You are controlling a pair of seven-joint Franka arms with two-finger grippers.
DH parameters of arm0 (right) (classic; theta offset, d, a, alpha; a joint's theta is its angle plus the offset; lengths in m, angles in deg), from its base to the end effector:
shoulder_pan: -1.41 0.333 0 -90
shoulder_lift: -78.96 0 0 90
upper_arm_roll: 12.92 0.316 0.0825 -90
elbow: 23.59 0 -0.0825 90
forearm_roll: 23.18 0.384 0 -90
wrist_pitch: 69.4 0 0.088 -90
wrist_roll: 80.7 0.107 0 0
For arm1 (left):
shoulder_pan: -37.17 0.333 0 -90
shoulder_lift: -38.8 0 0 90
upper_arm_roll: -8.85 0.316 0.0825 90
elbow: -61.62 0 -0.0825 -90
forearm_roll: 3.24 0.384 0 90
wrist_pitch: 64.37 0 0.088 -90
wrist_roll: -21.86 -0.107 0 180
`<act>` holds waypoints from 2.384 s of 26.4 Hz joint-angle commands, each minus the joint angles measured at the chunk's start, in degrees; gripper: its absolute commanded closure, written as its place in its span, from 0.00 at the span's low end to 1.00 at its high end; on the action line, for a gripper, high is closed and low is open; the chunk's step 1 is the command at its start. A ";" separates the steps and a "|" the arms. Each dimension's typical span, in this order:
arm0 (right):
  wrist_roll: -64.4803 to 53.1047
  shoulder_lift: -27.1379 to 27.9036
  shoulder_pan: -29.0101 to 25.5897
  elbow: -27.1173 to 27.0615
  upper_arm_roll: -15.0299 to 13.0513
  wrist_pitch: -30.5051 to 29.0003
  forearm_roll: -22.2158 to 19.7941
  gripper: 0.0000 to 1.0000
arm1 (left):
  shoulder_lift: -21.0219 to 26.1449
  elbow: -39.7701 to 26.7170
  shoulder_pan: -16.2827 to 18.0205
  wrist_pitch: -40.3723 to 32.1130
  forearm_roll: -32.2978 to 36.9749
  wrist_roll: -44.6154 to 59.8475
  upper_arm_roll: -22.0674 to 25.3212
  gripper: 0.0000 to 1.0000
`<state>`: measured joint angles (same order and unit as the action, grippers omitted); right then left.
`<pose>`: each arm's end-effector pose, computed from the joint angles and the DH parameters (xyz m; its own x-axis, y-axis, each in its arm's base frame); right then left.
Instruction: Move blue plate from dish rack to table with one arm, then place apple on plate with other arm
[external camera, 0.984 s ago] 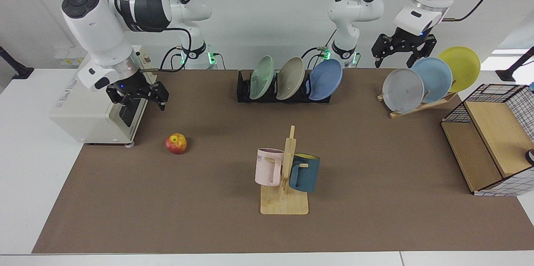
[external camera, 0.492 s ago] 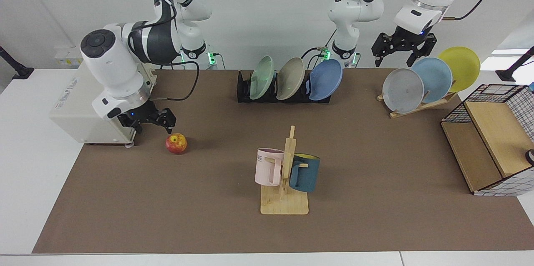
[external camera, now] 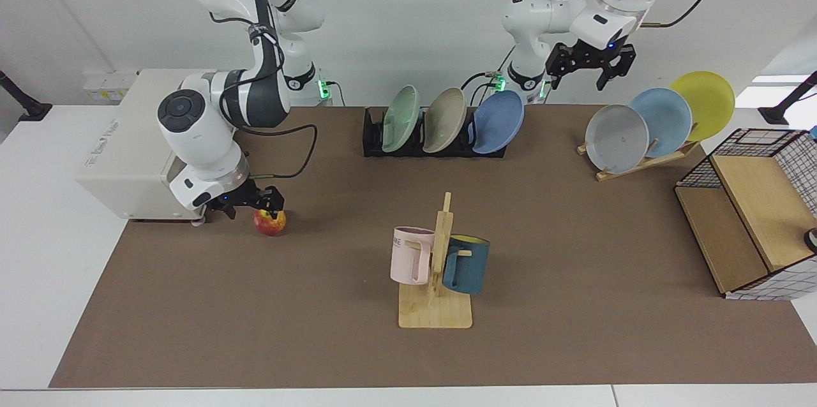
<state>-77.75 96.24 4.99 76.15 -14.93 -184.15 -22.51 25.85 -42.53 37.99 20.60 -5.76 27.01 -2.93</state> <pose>0.6356 0.0198 0.3990 0.9988 -0.0278 -0.0394 -0.0278 -0.9996 0.0020 0.4609 -0.1051 0.6154 0.9892 -0.0937 -0.1125 -0.0956 -0.9953 -0.0119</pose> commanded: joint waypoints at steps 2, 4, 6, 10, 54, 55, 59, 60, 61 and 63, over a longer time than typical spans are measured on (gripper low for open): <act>1.09 -1.29 -0.50 6.77 0.25 -5.48 -0.58 0.00 | -7.52 -15.71 -0.47 6.96 -2.93 0.03 0.08 0.02; 1.00 -1.29 -0.68 8.45 0.34 -6.98 -0.58 0.00 | -8.58 -20.02 -0.47 9.33 -2.93 0.03 -1.22 0.02; 1.00 -1.29 -0.68 9.94 0.25 -8.47 -0.58 0.00 | -9.98 -24.24 -0.03 12.75 -3.10 0.12 -3.60 0.02; 1.09 -0.93 -0.68 11.35 0.25 -10.32 -0.58 0.00 | -11.48 -29.35 0.24 16.37 -6.79 0.03 -4.75 0.03; 3.20 -1.55 -0.85 3.10 -0.37 -3.04 -0.58 1.00 | -15.97 -34.37 0.06 13.74 -0.65 5.74 -14.51 1.00; 3.20 -1.98 -0.76 2.92 -0.37 -2.42 -0.58 1.00 | -16.05 -33.84 0.06 13.30 0.05 6.01 -14.51 1.00; 3.20 -4.79 -0.85 2.83 -0.45 -0.92 -0.41 1.00 | -16.05 -31.74 0.41 12.24 0.50 7.68 -13.89 1.00; 3.03 -5.41 -0.85 2.48 -0.63 0.65 -0.50 1.00 | -16.05 -30.69 0.50 11.55 0.50 7.68 -13.37 1.00; 2.94 -5.68 -0.85 1.35 -0.63 2.58 -0.50 1.00 | -15.97 -29.63 0.50 10.76 0.50 7.68 -12.67 1.00; 2.85 -6.12 -1.03 -0.85 -0.72 6.71 -0.50 1.00 | -15.79 -27.43 0.59 9.78 0.24 7.59 -11.35 1.00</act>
<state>-75.56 91.76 4.73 78.06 -15.94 -183.66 -22.51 10.26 -74.21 38.17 33.72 -6.41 33.78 -16.29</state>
